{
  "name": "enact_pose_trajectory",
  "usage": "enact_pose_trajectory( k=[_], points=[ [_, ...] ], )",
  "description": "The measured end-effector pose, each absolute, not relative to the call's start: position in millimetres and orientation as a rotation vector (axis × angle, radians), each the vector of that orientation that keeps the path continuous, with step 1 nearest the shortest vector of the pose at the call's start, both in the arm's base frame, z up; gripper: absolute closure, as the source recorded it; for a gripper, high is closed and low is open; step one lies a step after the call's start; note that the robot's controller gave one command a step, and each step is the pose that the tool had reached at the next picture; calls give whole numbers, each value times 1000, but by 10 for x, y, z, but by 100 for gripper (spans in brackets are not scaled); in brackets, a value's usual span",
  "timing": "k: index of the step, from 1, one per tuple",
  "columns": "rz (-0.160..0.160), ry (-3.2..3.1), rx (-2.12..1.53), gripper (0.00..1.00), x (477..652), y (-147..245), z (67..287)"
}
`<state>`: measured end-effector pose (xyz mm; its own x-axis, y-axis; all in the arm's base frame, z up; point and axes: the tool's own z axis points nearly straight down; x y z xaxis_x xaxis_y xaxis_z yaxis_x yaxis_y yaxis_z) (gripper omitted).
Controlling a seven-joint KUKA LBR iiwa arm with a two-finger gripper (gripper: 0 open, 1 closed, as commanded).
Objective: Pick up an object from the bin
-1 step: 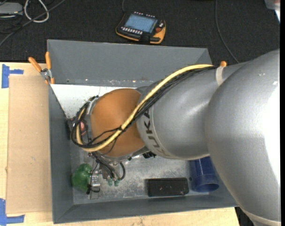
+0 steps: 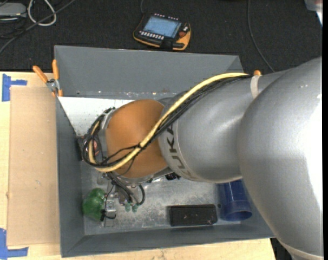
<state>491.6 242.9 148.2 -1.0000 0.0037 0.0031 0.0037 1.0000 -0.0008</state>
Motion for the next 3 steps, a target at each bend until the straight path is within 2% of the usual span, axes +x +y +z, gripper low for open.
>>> enact_pose_trajectory(
  k=[1,2,3],
  points=[
    [3,-3133,-87,0,4914,2453,689],
    [-4,-3143,-112,0,5034,2466,1392],
    [10,-3118,151,0,4930,2462,984]
  ],
)
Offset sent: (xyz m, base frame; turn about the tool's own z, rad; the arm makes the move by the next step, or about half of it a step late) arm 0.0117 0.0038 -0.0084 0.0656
